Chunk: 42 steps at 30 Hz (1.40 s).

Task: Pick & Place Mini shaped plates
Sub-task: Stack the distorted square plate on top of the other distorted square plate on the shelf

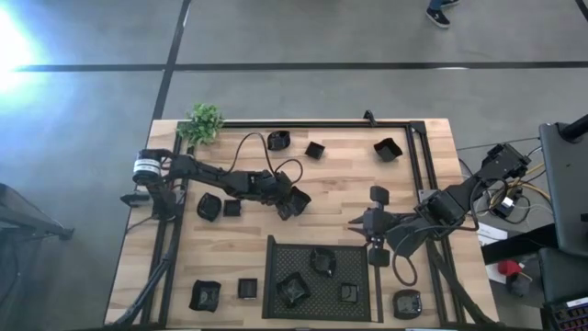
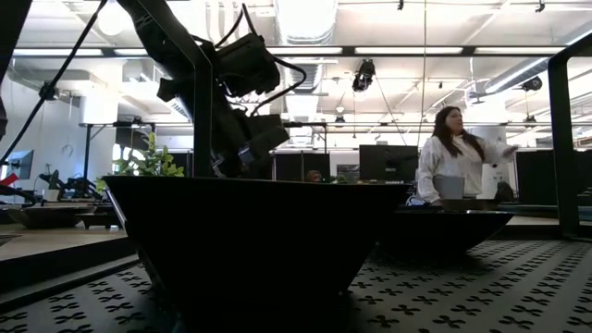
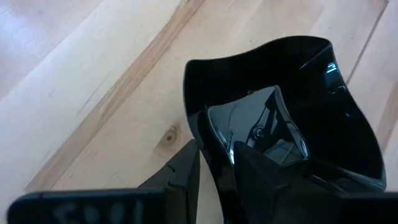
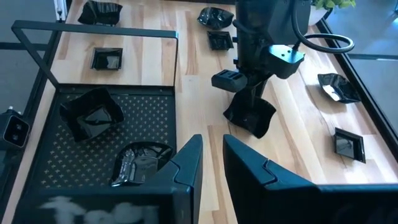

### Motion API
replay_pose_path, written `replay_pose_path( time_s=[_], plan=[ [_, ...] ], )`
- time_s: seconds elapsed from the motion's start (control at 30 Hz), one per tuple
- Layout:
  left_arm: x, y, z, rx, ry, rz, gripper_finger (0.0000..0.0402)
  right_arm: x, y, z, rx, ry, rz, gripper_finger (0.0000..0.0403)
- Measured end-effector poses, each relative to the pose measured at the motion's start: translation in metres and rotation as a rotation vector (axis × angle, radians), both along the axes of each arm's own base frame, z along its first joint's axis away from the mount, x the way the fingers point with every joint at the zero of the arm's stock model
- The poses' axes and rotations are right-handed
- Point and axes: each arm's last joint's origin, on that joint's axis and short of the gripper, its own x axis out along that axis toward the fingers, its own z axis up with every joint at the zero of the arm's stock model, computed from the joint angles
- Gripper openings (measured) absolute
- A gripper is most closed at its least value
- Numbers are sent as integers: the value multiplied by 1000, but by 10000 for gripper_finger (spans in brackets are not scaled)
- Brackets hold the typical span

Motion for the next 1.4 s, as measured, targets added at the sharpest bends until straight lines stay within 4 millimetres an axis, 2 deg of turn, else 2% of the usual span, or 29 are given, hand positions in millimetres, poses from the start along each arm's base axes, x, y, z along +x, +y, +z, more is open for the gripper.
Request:
replay_pose_path(
  time_s=[0.27,0.7,1.1,1.4],
  plan=[
    [0,0,0,-2,-3,2,8,0,0,0,0,0,0,61],
    [0,0,4,-7,-15,12,1,-1,0,1,1,-2,0,61],
    [-5,-7,47,37,-42,15,0,-1,0,1,1,-1,0,61],
    [-16,-37,85,11,-158,-28,0,-1,0,1,0,0,0,61]
  ],
)
